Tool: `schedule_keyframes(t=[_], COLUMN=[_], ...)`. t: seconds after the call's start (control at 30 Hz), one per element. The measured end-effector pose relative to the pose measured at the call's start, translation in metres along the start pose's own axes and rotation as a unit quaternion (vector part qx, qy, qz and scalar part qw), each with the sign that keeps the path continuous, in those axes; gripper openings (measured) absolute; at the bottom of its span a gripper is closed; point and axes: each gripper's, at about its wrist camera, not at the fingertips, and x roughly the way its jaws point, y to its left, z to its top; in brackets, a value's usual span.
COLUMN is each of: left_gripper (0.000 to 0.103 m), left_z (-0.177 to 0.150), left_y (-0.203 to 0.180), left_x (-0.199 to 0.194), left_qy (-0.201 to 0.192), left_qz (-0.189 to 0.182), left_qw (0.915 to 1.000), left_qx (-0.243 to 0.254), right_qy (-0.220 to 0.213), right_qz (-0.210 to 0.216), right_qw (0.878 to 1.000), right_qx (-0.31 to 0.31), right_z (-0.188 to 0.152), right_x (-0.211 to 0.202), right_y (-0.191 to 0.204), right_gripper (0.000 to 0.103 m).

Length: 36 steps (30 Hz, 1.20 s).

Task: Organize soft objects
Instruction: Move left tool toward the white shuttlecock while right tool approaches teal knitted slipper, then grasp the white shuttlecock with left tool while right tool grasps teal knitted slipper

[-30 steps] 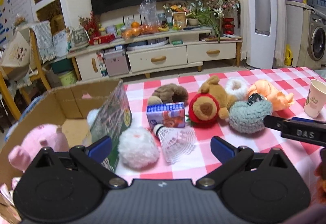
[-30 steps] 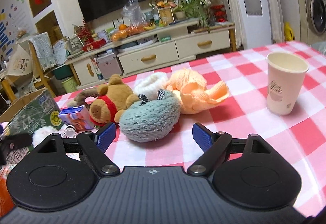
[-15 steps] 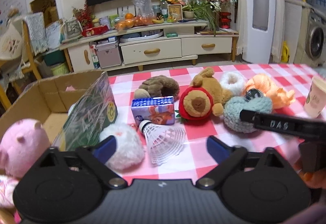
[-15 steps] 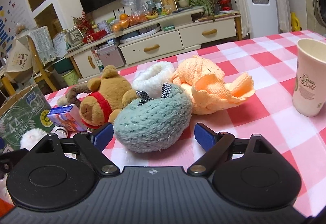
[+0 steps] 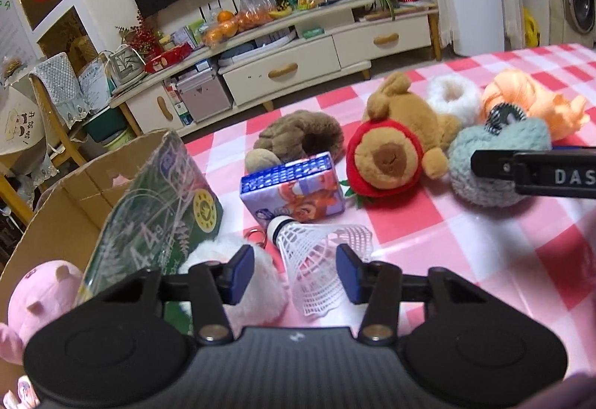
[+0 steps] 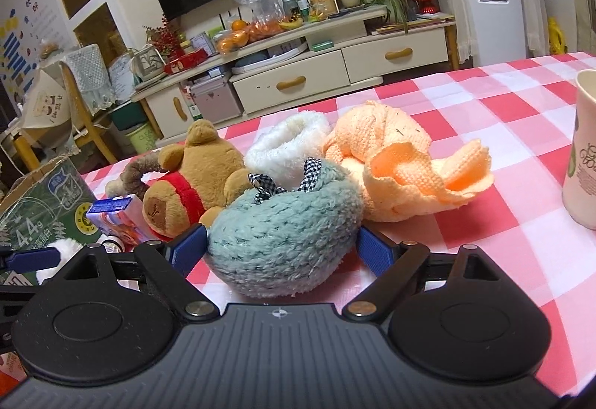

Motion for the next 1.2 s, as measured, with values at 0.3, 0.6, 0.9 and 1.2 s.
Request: schedule_keyframes(t=[0.3,0.6,0.9,1.2], left_gripper=[0.019,0.004,0.000,0.000], left_z=[0.004,0.007,0.008,0.007], left_y=[-0.002,0.002,0.003,0.005], left_x=[0.023,0.026,0.011,-0.013], left_qy=[0.024,0.026,0.008,-0.005], left_qz=[-0.001,-0.014,-0.039,-0.089], left_qw=[0.9997,0.9994,0.9988,0.9945], left_qx=[-0.004,-0.016,-0.028,-0.055], right_qy=[-0.002,-0.004,-0.012,-0.009], right_qz=[0.012,0.015,0.021,0.025], right_qw=[1.000,1.000,0.999,0.999], right_qx=[0.001,-0.011,-0.027,-0.029], right_z=[0.002,0.003,0.005,0.006], right_x=[0.005,0.010,0.007,0.005], right_y=[0.002,0.001,0.001,-0.004], right_gripper=[0.103,0.103,0.088,0.084])
